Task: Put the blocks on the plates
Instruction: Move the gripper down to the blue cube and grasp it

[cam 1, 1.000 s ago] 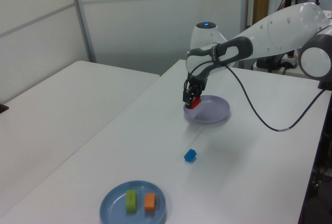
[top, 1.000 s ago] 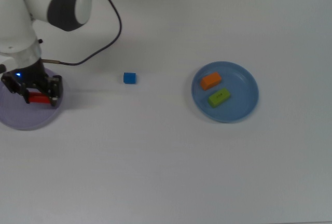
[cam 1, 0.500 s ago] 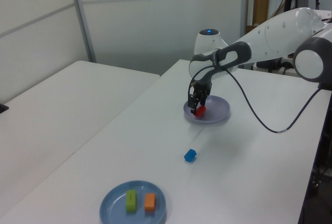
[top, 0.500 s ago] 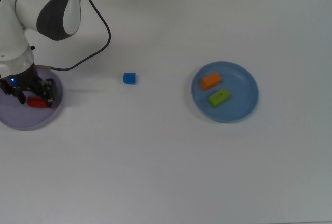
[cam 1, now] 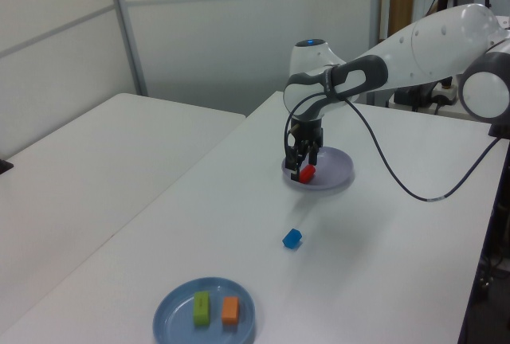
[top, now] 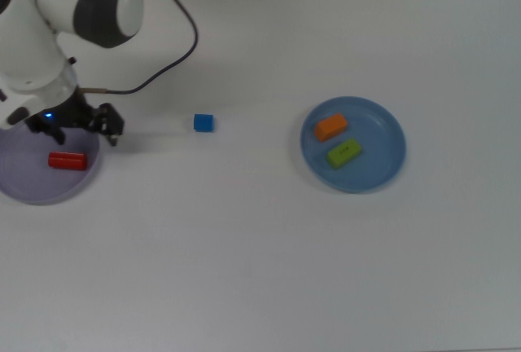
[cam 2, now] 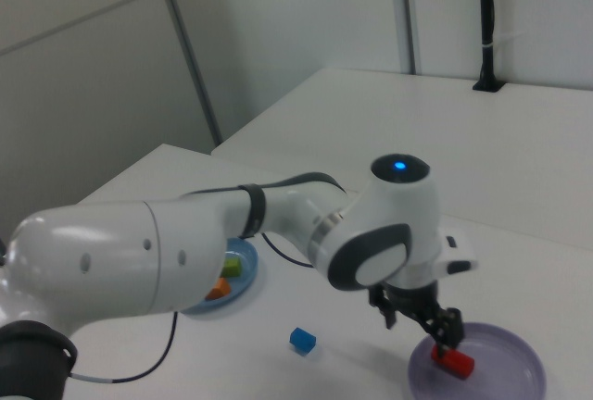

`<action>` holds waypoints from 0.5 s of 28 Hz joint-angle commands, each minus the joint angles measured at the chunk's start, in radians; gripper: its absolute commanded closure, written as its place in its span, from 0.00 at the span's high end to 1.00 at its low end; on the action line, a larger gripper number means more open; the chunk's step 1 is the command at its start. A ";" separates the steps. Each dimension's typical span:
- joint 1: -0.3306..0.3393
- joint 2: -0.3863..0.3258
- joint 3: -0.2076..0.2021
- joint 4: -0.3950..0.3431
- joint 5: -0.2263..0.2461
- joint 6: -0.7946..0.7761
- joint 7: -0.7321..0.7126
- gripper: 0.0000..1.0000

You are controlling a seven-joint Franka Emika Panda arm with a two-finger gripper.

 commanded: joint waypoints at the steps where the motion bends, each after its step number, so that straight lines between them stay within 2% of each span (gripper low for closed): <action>1: 0.063 -0.125 0.021 -0.129 0.018 -0.063 0.066 1.00; 3: 0.094 -0.158 0.043 -0.179 0.018 -0.074 0.082 1.00; 8: 0.172 -0.198 0.044 -0.262 0.012 -0.072 0.167 1.00; 14: 0.212 -0.192 0.044 -0.284 0.005 -0.065 0.217 1.00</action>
